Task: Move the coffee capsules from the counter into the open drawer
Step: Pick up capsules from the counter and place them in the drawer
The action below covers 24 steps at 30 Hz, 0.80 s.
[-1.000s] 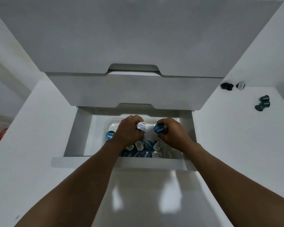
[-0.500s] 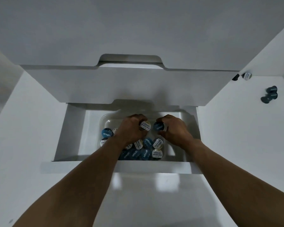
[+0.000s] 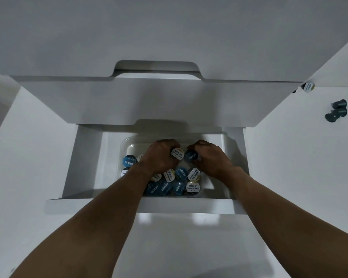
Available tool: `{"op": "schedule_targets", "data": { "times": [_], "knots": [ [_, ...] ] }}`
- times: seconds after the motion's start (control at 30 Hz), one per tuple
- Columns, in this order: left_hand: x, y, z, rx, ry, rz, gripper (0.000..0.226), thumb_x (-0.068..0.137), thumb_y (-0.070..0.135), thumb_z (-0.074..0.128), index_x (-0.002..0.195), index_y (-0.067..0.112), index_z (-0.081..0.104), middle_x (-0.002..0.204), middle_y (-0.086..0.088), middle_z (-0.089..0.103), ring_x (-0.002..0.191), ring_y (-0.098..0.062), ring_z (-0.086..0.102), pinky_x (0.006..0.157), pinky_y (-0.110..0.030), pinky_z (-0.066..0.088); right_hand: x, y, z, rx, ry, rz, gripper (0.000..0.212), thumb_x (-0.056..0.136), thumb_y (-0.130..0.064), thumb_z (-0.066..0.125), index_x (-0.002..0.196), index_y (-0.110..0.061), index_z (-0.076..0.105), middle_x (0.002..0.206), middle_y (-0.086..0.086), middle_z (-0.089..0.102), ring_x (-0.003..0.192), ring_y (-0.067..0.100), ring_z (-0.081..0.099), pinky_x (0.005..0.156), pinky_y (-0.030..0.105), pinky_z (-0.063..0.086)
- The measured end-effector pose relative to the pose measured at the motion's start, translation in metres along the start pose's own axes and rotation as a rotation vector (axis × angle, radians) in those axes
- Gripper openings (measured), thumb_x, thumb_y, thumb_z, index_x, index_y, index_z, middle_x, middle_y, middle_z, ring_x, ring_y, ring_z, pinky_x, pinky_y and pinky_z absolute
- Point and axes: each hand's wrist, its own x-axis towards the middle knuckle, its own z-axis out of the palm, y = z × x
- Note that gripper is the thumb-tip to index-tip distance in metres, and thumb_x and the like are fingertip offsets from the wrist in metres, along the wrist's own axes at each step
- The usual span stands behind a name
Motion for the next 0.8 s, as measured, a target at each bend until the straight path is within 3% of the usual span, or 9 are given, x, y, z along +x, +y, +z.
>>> {"op": "schedule_targets", "data": {
  "times": [0.13, 0.23, 0.4, 0.8],
  "knots": [
    [0.001, -0.002, 0.001, -0.006, -0.015, -0.008, 0.046, 0.076, 0.02, 0.071, 0.12, 0.019, 0.059, 0.119, -0.002, 0.064, 0.105, -0.016, 0.06, 0.085, -0.022, 0.047, 0.001, 0.0, -0.002, 0.004, -0.026, 0.001, 0.03, 0.085, -0.027, 0.059, 0.114, -0.021, 0.06, 0.116, 0.003, 0.056, 0.102, 0.026, 0.059, 0.087, 0.036, 0.049],
    [0.001, -0.003, 0.001, -0.009, -0.013, -0.008, 0.042, 0.08, 0.021, 0.068, 0.121, 0.019, 0.059, 0.119, -0.003, 0.065, 0.106, -0.017, 0.061, 0.09, -0.027, 0.05, 0.0, 0.0, -0.005, -0.014, -0.03, -0.012, 0.039, 0.084, -0.027, 0.061, 0.122, -0.02, 0.058, 0.121, 0.004, 0.057, 0.107, 0.026, 0.058, 0.09, 0.036, 0.049],
    [0.003, -0.004, 0.001, 0.024, 0.001, 0.007, 0.026, 0.089, 0.017, 0.06, 0.115, 0.018, 0.063, 0.115, -0.006, 0.068, 0.104, -0.021, 0.063, 0.091, -0.034, 0.052, -0.002, 0.0, -0.008, -0.047, -0.03, -0.025, 0.03, 0.09, -0.025, 0.054, 0.118, -0.019, 0.062, 0.118, 0.005, 0.06, 0.105, 0.026, 0.058, 0.088, 0.036, 0.049],
    [0.001, 0.002, 0.0, 0.099, -0.099, 0.069, 0.03, 0.089, 0.013, 0.058, 0.119, 0.016, 0.062, 0.12, -0.006, 0.066, 0.106, -0.019, 0.062, 0.094, -0.029, 0.05, -0.007, -0.001, -0.01, -0.137, -0.097, -0.039, 0.025, 0.088, -0.027, 0.053, 0.109, -0.019, 0.064, 0.112, 0.005, 0.06, 0.103, 0.027, 0.057, 0.085, 0.038, 0.049]
  ]
}}
